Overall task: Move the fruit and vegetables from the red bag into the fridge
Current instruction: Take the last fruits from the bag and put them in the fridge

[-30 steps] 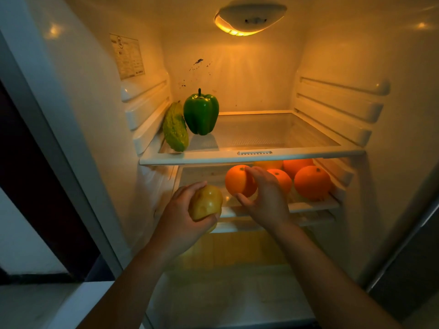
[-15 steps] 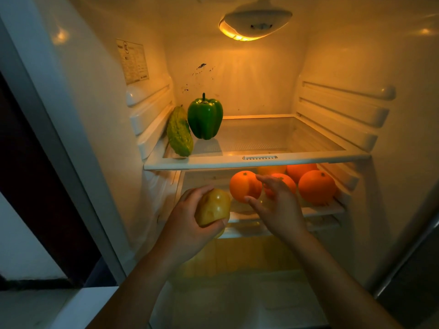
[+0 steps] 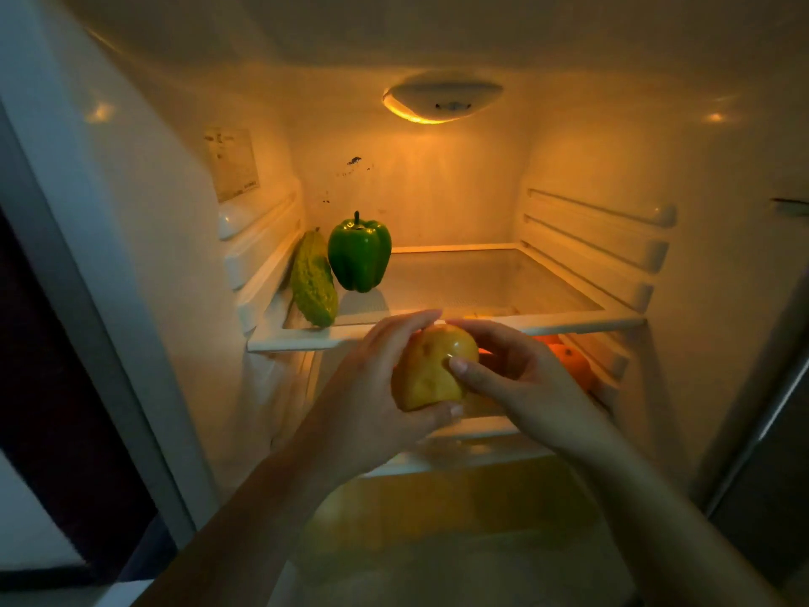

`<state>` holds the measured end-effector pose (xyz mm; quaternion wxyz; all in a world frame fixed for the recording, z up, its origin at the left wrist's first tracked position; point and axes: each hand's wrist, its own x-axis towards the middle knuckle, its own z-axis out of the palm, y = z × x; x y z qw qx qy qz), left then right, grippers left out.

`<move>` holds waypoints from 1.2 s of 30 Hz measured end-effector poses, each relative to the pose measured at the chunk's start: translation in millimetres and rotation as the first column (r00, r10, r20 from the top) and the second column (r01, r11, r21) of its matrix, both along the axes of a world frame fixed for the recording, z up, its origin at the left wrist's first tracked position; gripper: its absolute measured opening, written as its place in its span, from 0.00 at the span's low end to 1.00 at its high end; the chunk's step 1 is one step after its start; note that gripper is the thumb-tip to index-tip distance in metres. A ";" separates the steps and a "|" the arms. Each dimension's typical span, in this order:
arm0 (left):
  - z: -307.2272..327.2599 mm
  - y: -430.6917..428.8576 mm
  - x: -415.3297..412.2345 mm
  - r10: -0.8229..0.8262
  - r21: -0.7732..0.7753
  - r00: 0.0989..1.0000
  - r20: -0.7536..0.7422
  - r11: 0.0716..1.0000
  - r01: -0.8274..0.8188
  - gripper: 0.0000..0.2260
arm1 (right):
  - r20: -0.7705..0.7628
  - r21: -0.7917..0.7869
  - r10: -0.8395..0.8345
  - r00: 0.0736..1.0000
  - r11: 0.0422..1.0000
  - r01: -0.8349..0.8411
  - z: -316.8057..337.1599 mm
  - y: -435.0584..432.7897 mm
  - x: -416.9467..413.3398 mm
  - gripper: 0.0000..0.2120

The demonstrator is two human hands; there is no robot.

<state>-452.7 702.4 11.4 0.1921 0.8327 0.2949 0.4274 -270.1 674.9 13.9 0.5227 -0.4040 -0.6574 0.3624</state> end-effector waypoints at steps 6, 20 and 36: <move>52.4 26.2 -22.9 0.198 0.251 0.980 -0.017 0.950 -0.187 0.31 | 0.004 0.237 -0.239 0.971 0.943 0.232 48.9 37.0 4.5 0.26; 46.5 70.3 -36.8 0.515 0.061 0.793 -0.326 0.848 -0.526 0.25 | 0.599 0.307 -0.479 0.642 0.878 0.368 62.0 82.0 4.5 0.27; 81.4 86.0 -27.1 0.516 0.034 0.821 -0.246 0.851 -0.524 0.26 | 0.610 0.315 -0.508 0.609 0.860 0.401 64.0 94.3 -4.6 0.26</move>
